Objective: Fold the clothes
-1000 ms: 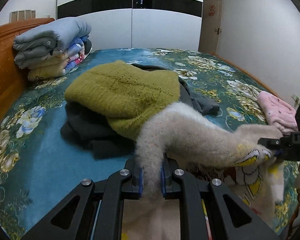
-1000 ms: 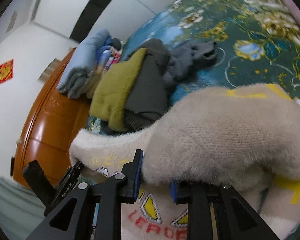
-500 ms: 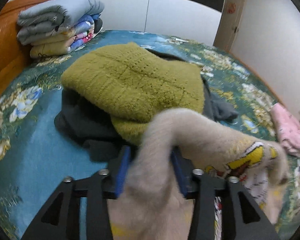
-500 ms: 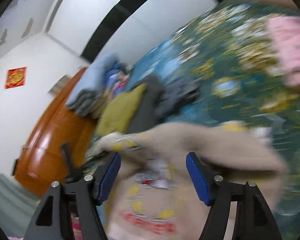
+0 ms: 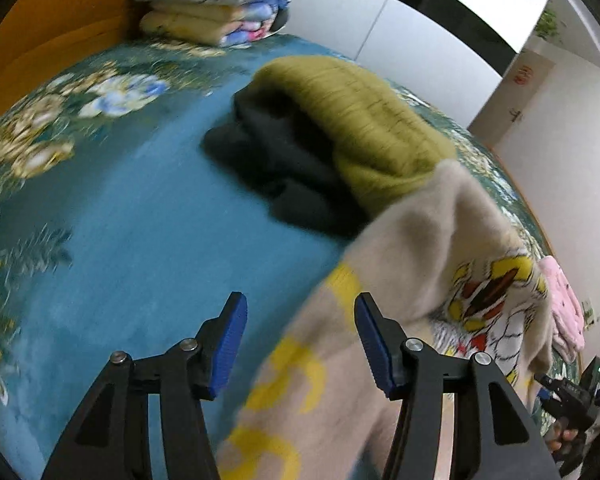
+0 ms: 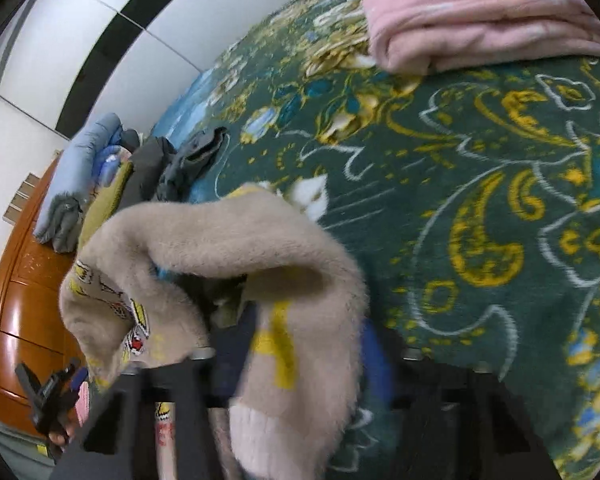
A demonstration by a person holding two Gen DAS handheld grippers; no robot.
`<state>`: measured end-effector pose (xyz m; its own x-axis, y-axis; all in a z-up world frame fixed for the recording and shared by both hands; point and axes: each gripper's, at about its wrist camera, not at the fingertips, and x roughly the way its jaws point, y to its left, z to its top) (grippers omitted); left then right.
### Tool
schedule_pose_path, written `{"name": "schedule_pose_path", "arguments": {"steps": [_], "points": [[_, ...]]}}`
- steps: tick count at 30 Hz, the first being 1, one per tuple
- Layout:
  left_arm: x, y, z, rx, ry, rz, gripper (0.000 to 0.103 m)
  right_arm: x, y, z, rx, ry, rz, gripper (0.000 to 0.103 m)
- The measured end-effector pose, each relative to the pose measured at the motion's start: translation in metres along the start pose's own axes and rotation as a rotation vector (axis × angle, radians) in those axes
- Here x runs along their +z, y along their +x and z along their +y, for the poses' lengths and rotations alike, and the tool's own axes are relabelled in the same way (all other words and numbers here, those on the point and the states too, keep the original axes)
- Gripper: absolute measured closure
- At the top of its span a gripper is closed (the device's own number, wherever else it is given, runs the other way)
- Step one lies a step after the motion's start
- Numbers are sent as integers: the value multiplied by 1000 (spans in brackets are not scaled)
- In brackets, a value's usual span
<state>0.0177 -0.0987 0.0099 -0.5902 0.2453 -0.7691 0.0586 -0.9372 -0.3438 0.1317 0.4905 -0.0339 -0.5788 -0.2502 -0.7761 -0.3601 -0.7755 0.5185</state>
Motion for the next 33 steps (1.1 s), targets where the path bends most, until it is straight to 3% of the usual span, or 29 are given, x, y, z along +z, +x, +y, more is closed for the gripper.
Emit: {"name": "schedule_pose_path", "arguments": {"steps": [1, 4, 12, 15, 17, 20, 27, 29, 30, 31, 33], "points": [[-4, 0, 4, -1, -5, 13, 46, 2, 1, 3, -11, -14, 2, 76], [-11, 0, 10, -6, -7, 36, 46, 15, -6, 7, -62, -77, -15, 91], [-22, 8, 14, -63, -25, 81, 46, 74, -73, 54, -391, -430, -314, 92], [-26, 13, 9, -62, 0, 101, 46, 76, -59, 75, -568, -619, -365, 92], [-30, 15, 8, -58, 3, 111, 46, 74, -34, 70, -638, -671, -311, 92], [-34, 17, 10, -61, 6, 127, 46, 69, 0, 48, -636, -631, -207, 92], [-37, 10, 16, -64, -10, 100, 46, 75, -9, 44, -591, -598, -174, 87], [-39, 9, 19, -73, -29, 91, 46, 75, -21, 50, -553, -575, -190, 69], [-41, 8, 19, -75, -28, 89, 46, 74, -32, 52, -523, -544, -214, 48], [-42, 7, 20, -75, -24, 88, 47, 72, -45, 53, -482, -504, -247, 40], [-45, 7, 20, -74, -18, 90, 55, 66, -66, 52, -406, -436, -291, 39]]}}
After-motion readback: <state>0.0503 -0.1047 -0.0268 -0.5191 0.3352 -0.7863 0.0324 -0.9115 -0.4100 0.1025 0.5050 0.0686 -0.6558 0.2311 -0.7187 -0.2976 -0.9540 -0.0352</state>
